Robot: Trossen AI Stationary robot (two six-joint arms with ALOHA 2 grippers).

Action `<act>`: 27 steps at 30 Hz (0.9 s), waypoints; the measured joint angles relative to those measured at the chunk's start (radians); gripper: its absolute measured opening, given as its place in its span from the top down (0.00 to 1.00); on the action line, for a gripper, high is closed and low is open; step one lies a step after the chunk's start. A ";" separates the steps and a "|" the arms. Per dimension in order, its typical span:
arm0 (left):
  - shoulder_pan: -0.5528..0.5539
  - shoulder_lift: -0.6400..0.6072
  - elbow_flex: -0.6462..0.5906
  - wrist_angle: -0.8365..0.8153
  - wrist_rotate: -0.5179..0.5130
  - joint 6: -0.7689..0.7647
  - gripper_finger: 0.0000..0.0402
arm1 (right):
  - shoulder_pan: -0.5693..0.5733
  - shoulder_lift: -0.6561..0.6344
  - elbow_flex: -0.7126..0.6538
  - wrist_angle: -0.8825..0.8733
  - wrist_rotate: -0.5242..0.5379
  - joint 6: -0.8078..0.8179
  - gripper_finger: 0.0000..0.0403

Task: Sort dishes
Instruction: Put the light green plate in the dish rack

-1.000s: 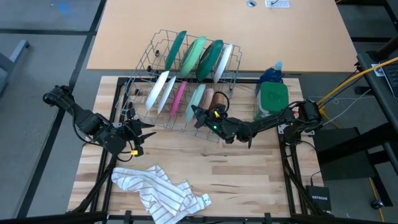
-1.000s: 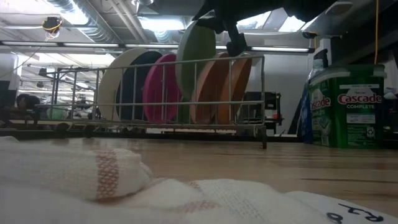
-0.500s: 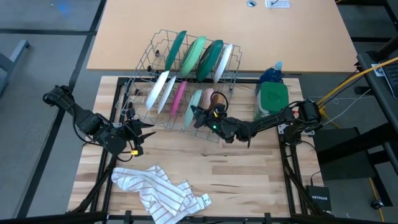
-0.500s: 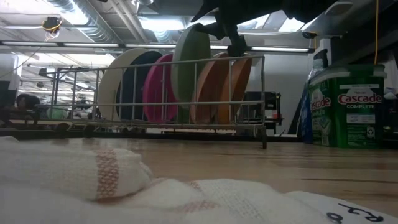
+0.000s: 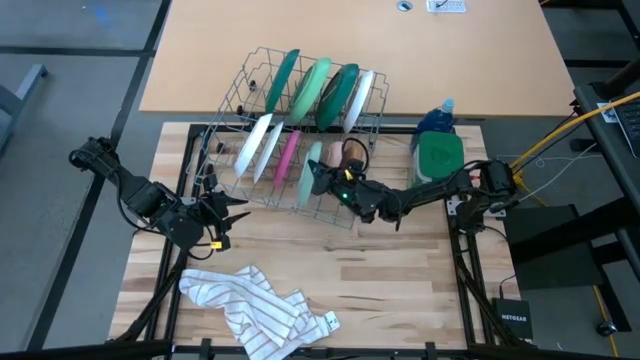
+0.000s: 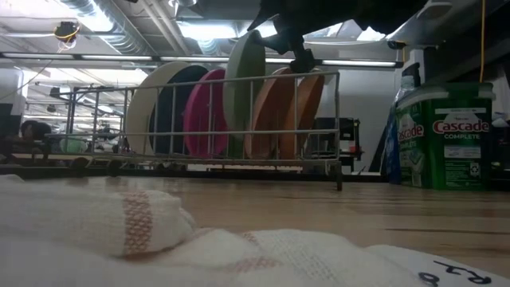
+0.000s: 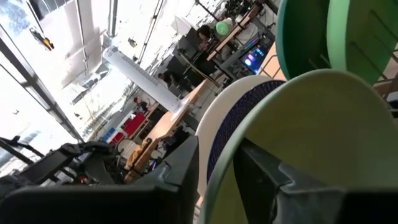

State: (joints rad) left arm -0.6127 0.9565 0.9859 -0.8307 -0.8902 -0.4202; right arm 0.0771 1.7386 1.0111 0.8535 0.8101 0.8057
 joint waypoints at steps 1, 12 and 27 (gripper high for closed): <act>0.000 0.000 0.000 0.000 0.000 0.000 0.71 | -0.002 0.000 0.000 0.006 -0.001 0.001 0.75; 0.000 0.000 0.000 0.000 0.000 0.000 0.71 | -0.007 0.000 0.000 0.037 0.099 0.140 0.75; 0.000 0.000 0.000 0.000 0.000 0.000 0.71 | -0.009 0.000 -0.001 0.022 0.036 0.106 0.75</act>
State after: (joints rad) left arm -0.6125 0.9565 0.9859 -0.8307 -0.8898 -0.4202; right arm 0.0685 1.7382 1.0103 0.8751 0.8459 0.9115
